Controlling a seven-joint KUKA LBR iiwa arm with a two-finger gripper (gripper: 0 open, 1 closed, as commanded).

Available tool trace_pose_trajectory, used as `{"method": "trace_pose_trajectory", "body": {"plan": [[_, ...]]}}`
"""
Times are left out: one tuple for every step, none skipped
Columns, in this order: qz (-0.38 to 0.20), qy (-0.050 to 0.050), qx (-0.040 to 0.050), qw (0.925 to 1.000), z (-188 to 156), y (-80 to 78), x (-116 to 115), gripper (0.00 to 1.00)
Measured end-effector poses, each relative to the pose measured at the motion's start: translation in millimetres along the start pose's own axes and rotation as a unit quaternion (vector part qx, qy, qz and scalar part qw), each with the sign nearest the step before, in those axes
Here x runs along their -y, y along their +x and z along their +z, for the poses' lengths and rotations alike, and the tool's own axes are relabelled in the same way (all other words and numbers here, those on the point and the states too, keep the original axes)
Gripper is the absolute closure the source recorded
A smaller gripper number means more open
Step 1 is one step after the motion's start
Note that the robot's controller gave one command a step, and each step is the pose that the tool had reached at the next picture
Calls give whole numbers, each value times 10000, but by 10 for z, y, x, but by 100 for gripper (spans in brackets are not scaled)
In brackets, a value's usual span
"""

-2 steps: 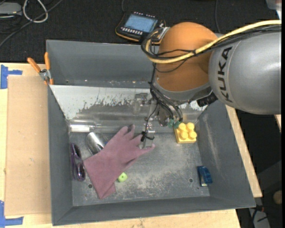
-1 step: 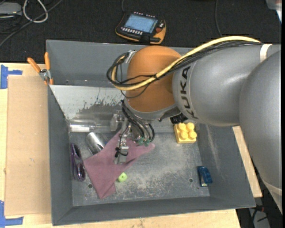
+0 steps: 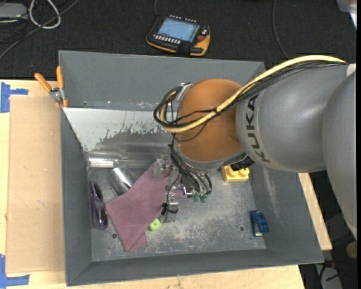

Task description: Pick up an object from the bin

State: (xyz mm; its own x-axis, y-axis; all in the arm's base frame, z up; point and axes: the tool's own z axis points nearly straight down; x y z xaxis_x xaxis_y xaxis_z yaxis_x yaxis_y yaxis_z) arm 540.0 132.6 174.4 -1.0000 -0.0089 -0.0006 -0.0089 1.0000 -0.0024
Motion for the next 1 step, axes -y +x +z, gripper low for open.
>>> {"method": "trace_pose_trajectory", "body": {"plan": [[8,-34,-10,10000,675,-425,-524,0]]}}
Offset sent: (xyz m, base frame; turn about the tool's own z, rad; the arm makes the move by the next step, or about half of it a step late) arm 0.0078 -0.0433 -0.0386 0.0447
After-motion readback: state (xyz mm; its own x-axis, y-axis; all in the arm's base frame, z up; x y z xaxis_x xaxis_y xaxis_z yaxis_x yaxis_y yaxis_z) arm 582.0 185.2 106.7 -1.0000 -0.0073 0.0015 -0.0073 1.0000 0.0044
